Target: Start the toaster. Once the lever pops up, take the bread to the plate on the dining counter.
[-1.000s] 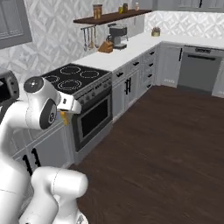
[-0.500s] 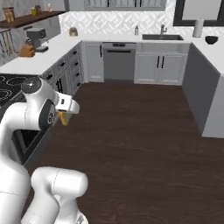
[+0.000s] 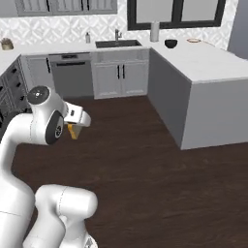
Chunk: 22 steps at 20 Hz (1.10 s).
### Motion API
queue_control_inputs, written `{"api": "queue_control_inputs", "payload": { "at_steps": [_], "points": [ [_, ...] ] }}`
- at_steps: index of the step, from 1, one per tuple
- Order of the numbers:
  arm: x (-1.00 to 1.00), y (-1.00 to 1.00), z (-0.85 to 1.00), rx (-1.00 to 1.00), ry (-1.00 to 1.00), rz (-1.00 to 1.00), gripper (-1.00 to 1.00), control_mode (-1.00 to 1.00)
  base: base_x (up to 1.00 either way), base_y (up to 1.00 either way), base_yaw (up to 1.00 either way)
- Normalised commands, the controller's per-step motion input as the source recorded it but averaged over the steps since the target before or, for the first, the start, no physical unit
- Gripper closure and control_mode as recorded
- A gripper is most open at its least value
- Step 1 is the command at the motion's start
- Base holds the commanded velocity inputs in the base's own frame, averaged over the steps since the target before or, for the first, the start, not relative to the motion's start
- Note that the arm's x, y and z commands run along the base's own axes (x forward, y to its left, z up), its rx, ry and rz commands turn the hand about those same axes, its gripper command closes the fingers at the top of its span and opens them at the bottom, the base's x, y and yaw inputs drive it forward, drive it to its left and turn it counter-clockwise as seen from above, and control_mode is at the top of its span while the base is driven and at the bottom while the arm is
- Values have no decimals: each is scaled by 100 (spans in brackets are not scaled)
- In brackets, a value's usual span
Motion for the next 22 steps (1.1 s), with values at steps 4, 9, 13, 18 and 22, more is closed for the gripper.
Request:
{"api": "queue_control_inputs", "payload": {
  "at_steps": [4,9,13,18,22],
  "points": [
    [0,0,0,0,0,0,100,100,100,10,-51],
    [0,0,0,0,0,0,100,100,100,1,-48],
    [0,0,0,0,0,0,100,100,100,1,-49],
    [0,0,0,0,0,0,100,100,100,0,-50],
    [0,0,0,0,0,0,100,100,100,0,-49]
  ]
}}
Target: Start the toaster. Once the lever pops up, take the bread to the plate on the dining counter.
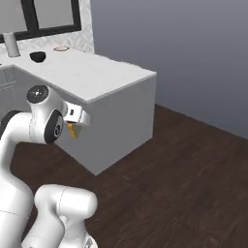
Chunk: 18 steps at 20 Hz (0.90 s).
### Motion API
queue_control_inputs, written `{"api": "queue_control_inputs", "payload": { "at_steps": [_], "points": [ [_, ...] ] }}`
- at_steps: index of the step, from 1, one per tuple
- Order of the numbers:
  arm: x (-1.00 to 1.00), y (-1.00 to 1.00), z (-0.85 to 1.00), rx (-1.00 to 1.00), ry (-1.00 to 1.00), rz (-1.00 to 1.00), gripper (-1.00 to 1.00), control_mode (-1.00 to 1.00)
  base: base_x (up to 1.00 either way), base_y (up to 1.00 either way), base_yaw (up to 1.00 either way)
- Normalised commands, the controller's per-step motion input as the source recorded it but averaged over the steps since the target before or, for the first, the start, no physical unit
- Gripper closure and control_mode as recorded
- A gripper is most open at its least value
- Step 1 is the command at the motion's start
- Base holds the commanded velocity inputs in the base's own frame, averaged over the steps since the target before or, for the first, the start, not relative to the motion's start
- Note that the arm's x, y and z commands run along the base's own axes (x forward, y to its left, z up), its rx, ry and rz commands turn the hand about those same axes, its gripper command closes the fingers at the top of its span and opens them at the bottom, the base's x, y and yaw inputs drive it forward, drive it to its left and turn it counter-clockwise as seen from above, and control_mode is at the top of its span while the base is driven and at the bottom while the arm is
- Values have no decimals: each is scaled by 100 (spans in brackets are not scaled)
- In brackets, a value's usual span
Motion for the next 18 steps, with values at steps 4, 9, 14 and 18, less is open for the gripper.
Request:
{"api": "queue_control_inputs", "payload": {
  "at_steps": [4,9,14,18],
  "points": [
    [0,0,0,0,0,0,100,100,100,0,-49],
    [0,0,0,0,0,0,100,100,100,0,-47],
    [0,0,0,0,0,0,100,100,100,0,-27],
    [0,0,0,0,0,0,100,100,100,27,-9]
  ]
}}
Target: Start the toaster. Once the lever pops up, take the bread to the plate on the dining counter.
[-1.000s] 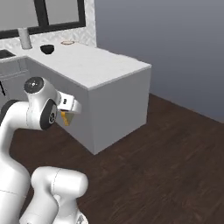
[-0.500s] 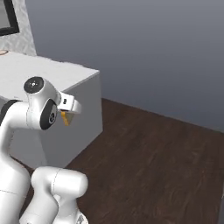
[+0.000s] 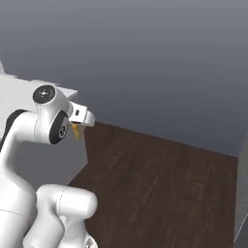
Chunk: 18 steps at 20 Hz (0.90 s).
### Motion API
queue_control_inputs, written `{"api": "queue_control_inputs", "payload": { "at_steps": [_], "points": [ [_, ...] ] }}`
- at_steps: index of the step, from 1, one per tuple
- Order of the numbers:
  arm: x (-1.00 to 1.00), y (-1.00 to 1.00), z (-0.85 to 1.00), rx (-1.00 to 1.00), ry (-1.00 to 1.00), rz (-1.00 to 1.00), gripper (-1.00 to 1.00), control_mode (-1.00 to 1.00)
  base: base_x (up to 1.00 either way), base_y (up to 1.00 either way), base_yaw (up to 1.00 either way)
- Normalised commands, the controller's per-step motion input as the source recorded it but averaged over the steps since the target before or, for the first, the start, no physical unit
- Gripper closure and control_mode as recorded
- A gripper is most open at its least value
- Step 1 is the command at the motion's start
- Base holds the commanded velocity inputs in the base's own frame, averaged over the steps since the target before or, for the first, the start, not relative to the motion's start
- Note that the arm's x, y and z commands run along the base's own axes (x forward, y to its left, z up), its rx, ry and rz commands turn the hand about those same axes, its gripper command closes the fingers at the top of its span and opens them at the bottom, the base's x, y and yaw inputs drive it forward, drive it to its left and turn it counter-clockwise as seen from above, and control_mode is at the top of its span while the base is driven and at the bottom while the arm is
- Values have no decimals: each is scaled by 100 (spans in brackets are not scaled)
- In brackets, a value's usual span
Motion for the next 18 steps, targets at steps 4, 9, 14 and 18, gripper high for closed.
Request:
{"api": "queue_control_inputs", "payload": {
  "at_steps": [4,9,14,18],
  "points": [
    [0,0,0,0,0,0,100,100,100,36,0],
    [0,0,0,0,0,0,100,100,100,12,11],
    [0,0,0,0,0,0,100,100,100,-10,28],
    [0,0,0,0,0,0,100,100,100,-14,29]
  ]
}}
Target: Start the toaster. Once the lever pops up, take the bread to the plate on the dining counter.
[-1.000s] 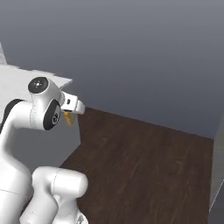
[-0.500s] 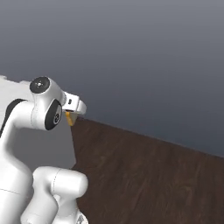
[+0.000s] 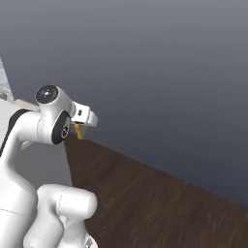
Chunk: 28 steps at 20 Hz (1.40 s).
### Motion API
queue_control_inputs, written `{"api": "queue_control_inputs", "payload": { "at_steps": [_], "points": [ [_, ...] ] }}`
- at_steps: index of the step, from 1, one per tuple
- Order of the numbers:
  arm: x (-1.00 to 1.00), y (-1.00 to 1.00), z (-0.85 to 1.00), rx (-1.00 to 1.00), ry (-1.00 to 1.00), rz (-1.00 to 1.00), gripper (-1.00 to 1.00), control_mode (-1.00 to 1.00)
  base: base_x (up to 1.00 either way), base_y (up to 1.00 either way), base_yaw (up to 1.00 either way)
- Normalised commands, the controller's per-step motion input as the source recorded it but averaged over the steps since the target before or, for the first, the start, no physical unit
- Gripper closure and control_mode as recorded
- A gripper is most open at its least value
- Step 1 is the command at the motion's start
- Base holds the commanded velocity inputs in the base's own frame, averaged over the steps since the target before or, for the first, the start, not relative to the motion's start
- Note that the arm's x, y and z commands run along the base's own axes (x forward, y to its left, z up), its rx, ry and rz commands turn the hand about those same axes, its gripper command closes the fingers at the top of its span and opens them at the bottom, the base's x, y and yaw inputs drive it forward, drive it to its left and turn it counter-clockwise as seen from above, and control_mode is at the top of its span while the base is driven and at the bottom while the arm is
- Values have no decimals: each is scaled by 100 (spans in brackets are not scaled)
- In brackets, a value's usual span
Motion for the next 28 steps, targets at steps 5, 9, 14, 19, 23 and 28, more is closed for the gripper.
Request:
{"api": "queue_control_inputs", "payload": {
  "at_steps": [5,9,14,19,23,28],
  "points": [
    [0,0,0,0,0,0,100,100,100,-49,16],
    [0,0,0,0,0,0,100,100,100,-68,15],
    [0,0,0,0,0,0,100,100,100,-36,25],
    [0,0,0,0,0,0,100,100,100,-11,52],
    [0,0,0,0,0,0,100,100,97,0,72],
    [0,0,0,0,0,0,100,100,87,-17,73]
  ]
}}
